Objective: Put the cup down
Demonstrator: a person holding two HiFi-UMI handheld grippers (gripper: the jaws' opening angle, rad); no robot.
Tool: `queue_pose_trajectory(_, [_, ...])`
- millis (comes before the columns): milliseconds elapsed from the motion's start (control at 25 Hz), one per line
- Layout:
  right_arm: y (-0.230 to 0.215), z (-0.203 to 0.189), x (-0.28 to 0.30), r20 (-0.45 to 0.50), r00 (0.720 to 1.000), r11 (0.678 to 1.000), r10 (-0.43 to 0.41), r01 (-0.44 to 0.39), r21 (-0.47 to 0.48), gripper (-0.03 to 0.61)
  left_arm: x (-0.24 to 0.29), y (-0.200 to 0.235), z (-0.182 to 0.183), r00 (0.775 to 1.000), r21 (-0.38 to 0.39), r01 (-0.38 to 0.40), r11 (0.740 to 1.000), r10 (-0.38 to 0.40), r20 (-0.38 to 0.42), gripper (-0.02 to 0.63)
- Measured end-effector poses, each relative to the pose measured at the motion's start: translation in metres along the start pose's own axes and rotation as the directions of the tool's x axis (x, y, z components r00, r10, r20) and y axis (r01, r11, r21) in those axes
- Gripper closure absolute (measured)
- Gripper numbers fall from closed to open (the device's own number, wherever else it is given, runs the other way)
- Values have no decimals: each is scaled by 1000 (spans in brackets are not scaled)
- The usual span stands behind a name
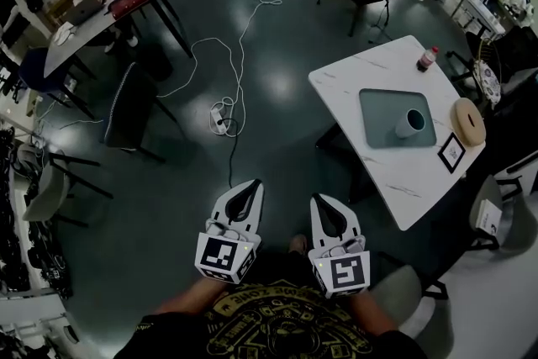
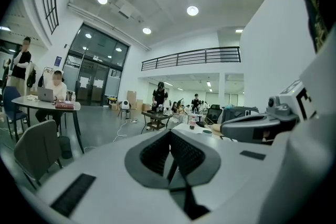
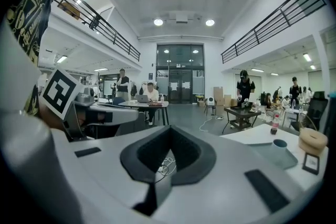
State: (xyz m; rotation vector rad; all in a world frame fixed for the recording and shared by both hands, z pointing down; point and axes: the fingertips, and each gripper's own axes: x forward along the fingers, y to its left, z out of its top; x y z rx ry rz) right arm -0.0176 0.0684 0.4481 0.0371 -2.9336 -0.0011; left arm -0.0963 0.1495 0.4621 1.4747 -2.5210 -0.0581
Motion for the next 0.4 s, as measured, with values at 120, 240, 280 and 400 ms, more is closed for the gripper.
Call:
queue_pose_trajectory(120, [3,0,3,-8,1000,1000,-11,11,-5,574,0,5,2,1000,3,6,1000,-6,8,601])
queue_pose_trajectory(240, [-1,-4,6,-26,999,999,-45,45,-2,574,-1,10,2,1000,1,9,1000,-9,10,601])
queue_pose_trajectory(280, [-1,-5,6,-27,998,999,-50,50,-2,574,-2,11,2,1000,0,10,1000,-10,11,601])
queue_pose_trajectory(400, [1,-2,8,-32,997,998,-66,66,-11,575,-5,16,3,1000,-2,11,1000,-11,12,601])
